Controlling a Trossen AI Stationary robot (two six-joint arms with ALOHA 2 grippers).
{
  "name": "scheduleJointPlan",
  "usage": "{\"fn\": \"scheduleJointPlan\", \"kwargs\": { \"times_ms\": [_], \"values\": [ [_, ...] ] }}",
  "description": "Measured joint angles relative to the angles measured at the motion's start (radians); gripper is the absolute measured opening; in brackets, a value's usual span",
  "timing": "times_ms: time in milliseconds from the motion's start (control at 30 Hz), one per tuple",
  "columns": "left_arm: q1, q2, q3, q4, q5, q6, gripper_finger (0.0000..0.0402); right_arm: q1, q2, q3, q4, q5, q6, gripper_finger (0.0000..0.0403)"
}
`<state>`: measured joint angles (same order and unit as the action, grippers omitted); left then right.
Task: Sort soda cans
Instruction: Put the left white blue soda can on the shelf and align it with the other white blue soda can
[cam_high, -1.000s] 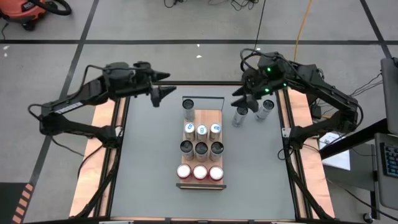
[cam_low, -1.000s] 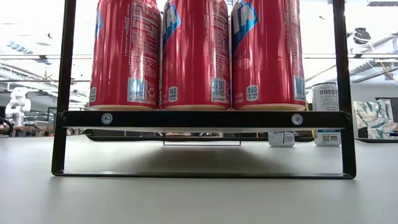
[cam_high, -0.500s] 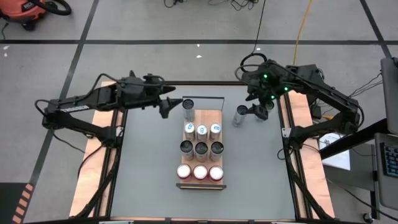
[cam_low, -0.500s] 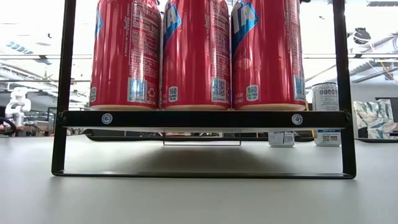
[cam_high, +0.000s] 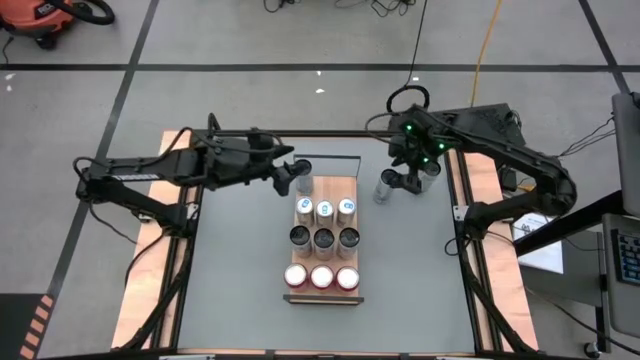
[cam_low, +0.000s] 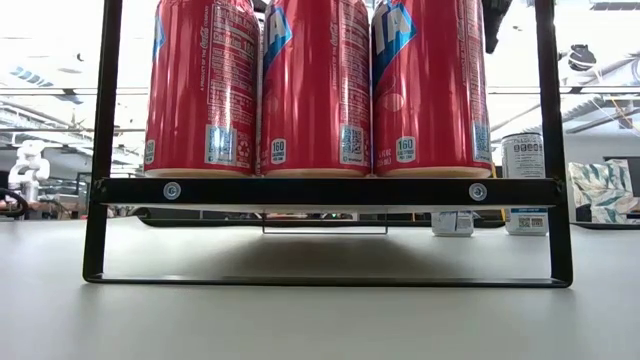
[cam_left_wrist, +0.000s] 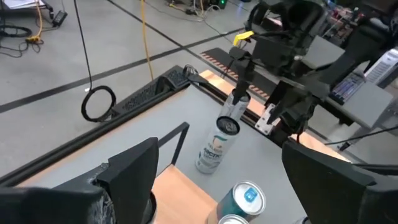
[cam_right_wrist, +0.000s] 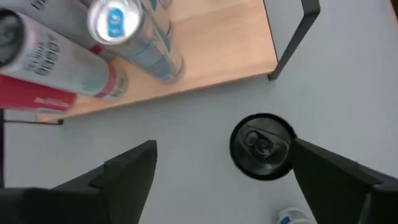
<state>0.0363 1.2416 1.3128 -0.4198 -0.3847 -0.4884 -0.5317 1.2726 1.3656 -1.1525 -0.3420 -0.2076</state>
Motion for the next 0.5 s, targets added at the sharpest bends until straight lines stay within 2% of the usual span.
{"fn": "scheduleJointPlan", "kwargs": {
  "times_ms": [200,500],
  "values": [
    [-0.019,0.013,0.0,-0.006,0.0,0.005,0.0342,-0.007,0.041,-0.046,0.045,0.03,-0.063,0.0354],
    [-0.026,0.014,0.0,-0.009,0.002,-0.001,0.0342,-0.023,0.126,-0.049,0.084,0.057,-0.093,0.0356]
  ]
}}
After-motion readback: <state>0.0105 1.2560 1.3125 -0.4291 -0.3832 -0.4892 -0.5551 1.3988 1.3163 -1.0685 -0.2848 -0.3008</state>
